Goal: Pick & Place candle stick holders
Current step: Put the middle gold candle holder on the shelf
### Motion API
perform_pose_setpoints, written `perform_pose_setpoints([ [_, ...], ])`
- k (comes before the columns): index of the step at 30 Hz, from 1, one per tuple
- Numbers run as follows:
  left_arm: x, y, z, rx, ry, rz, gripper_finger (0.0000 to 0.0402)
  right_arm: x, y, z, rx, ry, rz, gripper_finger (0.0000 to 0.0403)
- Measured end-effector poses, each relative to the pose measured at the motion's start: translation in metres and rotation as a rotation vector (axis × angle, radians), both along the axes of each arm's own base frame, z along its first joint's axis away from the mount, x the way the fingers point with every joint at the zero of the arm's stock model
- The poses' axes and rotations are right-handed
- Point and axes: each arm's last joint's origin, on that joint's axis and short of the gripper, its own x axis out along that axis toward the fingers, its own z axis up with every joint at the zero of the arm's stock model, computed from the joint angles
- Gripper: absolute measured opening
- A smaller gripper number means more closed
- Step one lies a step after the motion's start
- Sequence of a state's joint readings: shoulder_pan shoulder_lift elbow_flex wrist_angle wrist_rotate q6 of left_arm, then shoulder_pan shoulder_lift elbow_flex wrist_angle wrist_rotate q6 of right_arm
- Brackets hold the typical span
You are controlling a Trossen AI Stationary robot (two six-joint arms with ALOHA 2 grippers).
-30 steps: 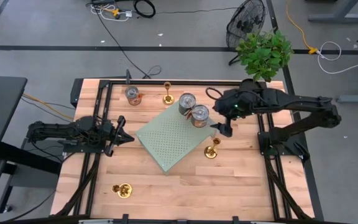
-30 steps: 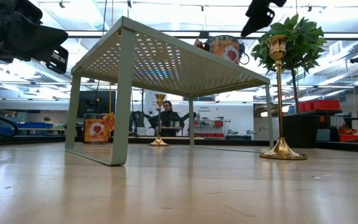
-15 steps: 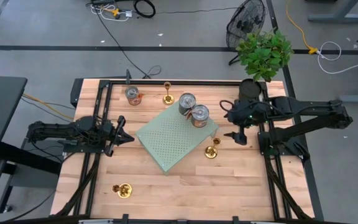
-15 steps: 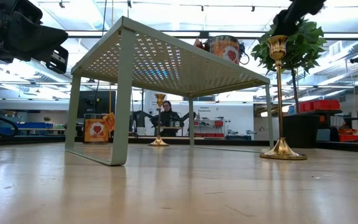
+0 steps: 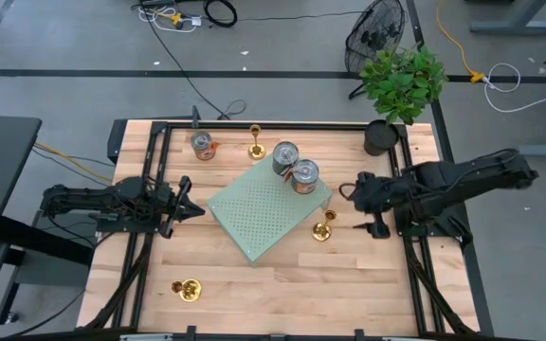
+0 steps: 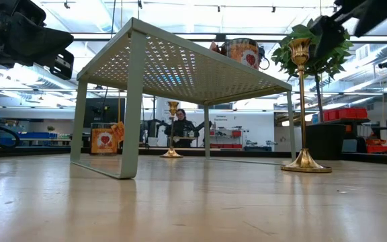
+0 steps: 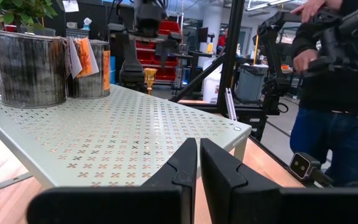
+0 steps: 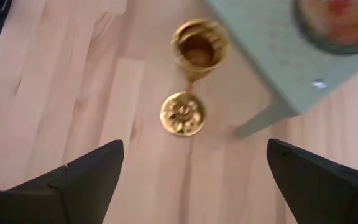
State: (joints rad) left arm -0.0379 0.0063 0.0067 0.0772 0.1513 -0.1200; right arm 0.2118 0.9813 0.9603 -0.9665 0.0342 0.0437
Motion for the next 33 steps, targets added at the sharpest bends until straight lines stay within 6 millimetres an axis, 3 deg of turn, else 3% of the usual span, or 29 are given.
perform_pose_setpoints([
  [14,0.000,0.000,0.000,0.000,0.000,0.000,0.0025,-0.001,0.026,-0.036,0.003,-0.008,0.146,0.0400],
  [33,0.000,0.000,0.000,0.000,0.000,0.000,0.0026,0.006,0.030,-0.062,0.077,-0.099,0.087,0.0400],
])
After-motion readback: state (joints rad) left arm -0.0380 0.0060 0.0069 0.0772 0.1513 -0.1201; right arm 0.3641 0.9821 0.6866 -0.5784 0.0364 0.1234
